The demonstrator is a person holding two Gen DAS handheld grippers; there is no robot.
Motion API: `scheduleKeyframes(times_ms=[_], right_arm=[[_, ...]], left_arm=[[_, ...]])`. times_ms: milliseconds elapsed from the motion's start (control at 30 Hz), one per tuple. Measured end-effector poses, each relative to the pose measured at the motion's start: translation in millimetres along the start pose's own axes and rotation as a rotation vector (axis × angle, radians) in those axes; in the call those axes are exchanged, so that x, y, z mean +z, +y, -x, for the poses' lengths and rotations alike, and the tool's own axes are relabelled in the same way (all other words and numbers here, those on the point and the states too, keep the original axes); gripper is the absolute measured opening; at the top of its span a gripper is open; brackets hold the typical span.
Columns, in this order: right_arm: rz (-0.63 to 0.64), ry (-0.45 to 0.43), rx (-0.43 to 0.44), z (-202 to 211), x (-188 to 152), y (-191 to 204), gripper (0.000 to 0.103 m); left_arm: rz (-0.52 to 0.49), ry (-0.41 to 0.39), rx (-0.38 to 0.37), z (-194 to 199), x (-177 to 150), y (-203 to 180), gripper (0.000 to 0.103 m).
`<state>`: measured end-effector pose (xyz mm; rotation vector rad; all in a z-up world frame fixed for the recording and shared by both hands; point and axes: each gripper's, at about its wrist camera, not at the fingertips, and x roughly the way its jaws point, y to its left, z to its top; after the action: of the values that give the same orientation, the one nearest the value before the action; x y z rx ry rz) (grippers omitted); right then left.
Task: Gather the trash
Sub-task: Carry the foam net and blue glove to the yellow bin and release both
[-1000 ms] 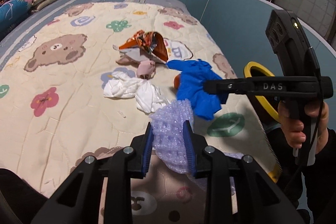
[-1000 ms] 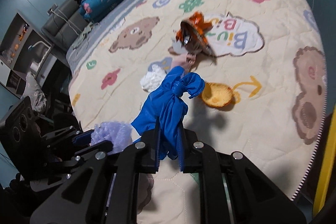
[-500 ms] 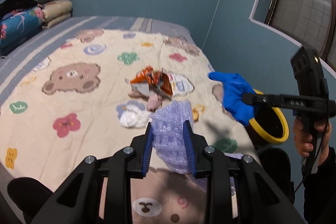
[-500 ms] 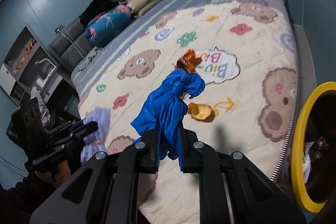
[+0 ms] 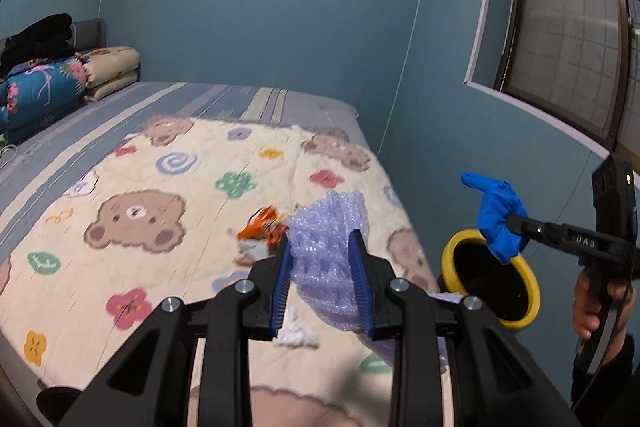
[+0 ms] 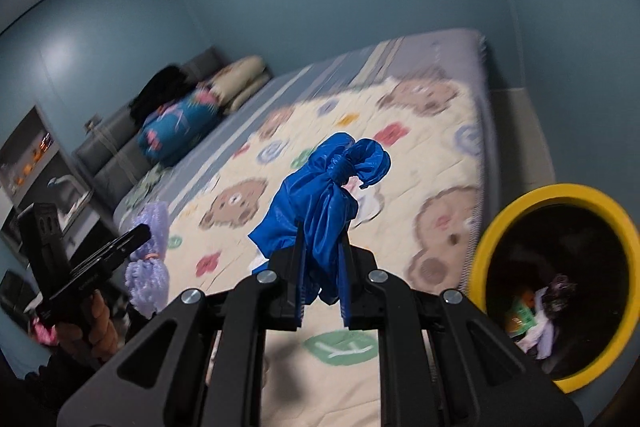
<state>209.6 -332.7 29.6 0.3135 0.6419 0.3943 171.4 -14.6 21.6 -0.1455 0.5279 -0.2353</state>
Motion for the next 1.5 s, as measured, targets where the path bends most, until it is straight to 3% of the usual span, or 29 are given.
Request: scheduleKeyframes(times_ms=[167,633,733,1100,1500], right_arm=[[-0.025,-0.074,-0.083,25.5,6.7,-26.7,0.013],[-0.173,-0.132,-0.249,60.3,1.2,-120.6,0.013],[-0.194,-0.129,-0.322,62.8,-2.1,-139.8,0.013],[-0.265,-0.087,-0.424,49.0,-15.5,-200.4,0.013],[-0.331,-0.030,-0.477,20.7,-38.0,-235.5,0.014]], left_arm=[[-0.028,-0.009,-0.048,-18.2,15.6,-34.9,0.027],[-0.116,0.065,-0.192,-101.6,27.6,-149.6,0.027],[-0.127,0.094,-0.210,-119.6,23.6,-166.1,0.027],[-0.149,0.210,-0.262,-181.6,-16.8,-221.2,0.027],[-0.179,0.305,-0.259,-224.3,-50.2,-249.7,0.028]])
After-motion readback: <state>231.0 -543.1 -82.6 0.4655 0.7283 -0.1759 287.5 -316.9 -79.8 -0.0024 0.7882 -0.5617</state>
